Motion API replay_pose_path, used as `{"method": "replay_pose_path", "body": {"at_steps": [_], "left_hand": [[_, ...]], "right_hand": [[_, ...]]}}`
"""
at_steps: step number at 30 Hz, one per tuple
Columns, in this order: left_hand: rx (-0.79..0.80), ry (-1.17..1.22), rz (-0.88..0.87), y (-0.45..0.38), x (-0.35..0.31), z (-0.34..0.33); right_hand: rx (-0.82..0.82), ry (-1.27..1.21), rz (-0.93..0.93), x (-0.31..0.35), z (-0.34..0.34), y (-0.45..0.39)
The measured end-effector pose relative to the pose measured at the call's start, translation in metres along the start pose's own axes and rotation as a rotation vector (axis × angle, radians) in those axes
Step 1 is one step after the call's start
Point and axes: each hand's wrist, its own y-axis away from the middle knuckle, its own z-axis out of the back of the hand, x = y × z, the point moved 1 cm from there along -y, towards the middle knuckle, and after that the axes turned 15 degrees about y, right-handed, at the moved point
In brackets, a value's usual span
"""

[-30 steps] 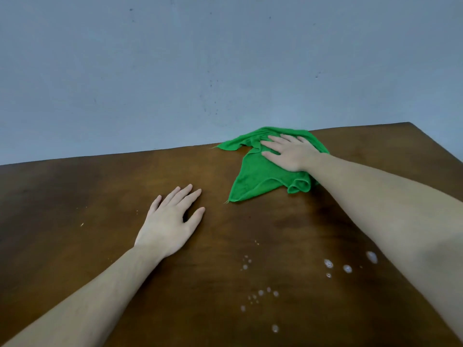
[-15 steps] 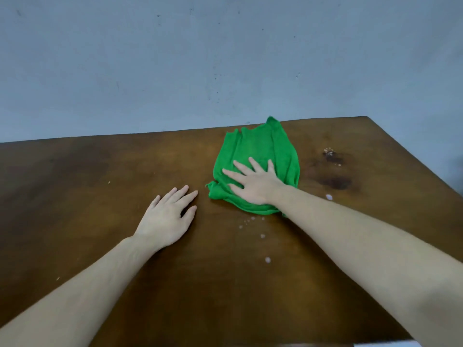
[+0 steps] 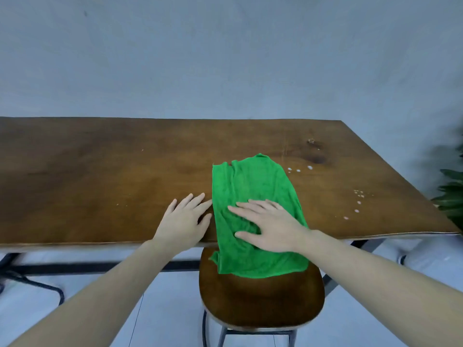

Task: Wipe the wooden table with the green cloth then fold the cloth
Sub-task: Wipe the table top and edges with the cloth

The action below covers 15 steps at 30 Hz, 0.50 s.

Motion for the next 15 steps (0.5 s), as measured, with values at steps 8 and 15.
{"method": "replay_pose_path", "body": {"at_steps": [8, 15], "left_hand": [[-0.033, 0.019, 0.01, 0.017, -0.004, -0.002], [-0.034, 0.005, 0.042, 0.011, -0.013, -0.004]], "right_hand": [[0.127, 0.057, -0.247, 0.012, -0.01, -0.041], [0.06, 0.103, -0.187, -0.033, -0.02, 0.031]]}}
